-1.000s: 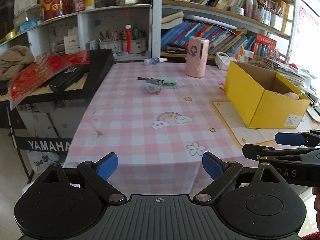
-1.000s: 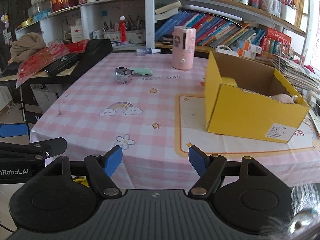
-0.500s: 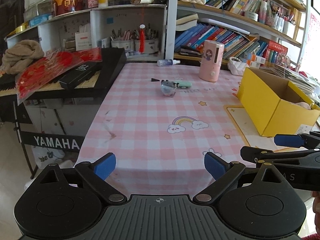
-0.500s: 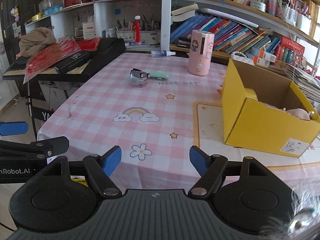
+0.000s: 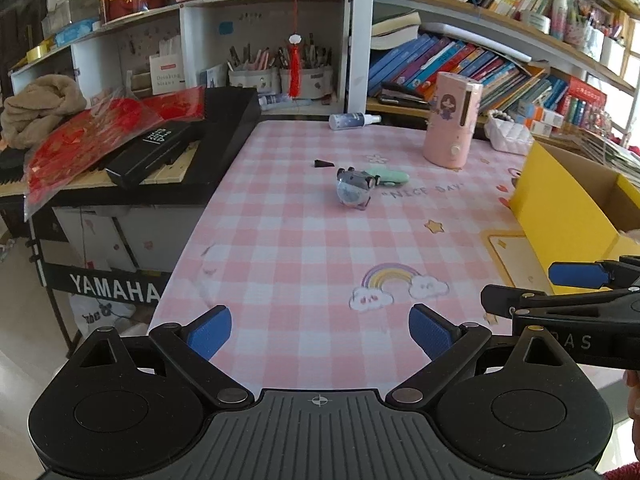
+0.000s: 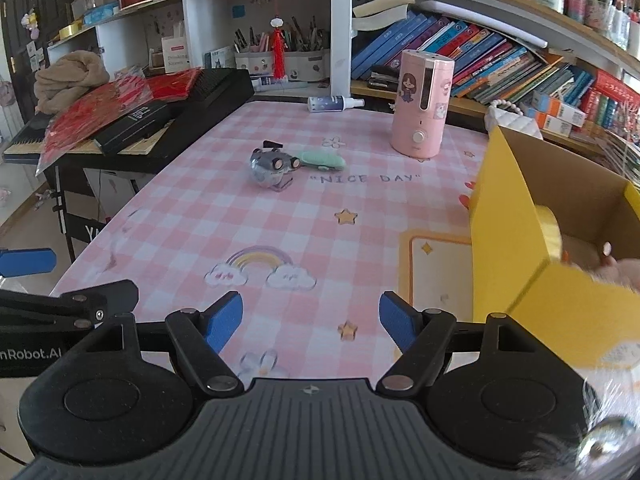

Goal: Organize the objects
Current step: 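Grasp the gray toy car with the left tool while the right tool approaches the mint-green stick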

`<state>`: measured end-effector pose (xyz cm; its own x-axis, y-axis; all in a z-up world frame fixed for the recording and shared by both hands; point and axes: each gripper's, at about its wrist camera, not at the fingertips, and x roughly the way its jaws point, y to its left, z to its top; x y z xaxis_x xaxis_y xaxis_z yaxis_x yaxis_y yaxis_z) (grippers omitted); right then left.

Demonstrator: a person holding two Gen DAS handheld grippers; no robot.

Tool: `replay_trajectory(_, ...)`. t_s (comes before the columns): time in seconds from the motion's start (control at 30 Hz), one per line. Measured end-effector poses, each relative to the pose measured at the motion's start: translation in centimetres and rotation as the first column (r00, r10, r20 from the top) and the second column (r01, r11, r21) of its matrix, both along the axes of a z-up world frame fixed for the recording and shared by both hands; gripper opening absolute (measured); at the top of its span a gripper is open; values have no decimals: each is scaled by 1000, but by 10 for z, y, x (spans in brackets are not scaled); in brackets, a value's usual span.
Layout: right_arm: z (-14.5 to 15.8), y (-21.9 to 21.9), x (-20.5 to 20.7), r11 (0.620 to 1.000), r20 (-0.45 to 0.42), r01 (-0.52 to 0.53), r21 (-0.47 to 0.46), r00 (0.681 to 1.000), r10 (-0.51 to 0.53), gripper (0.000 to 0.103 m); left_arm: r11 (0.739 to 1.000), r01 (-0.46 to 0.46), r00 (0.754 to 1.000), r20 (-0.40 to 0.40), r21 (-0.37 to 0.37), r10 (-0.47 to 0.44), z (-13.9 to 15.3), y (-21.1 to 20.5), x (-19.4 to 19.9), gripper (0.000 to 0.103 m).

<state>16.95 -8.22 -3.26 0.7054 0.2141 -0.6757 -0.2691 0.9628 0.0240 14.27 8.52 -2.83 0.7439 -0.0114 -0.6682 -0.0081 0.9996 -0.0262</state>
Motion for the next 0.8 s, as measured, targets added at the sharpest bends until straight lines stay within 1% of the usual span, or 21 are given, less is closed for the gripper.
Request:
replay_trajectory(0.3, 0, -8, 63, 999, -12, -35, 10, 999, 36, 74, 999, -31, 999, -13, 10, 32, 2, -9, 53, 97)
replay_trajectory(0.43, -1, -13, 91, 999, -17, -44, 16, 999, 44, 74, 1000, -25, 1000, -19, 16, 25, 3, -15, 76, 98)
replay_trajectory(0.53, -1, -16, 112, 999, -21, -50, 19, 998, 51, 74, 999, -21, 1000, -18, 30, 21, 2, -19, 92, 101)
replay_trajectory(0.63, 0, -18, 133, 998, -18, -61, 19, 998, 61, 74, 999, -17, 1000, -15, 39, 18, 2, -24, 109, 101)
replay_trajectory(0.8, 4, -20, 168, 997, -13, -73, 26, 997, 73, 74, 1000, -2, 1000, -26, 17, 3, -1, -29, 136, 102)
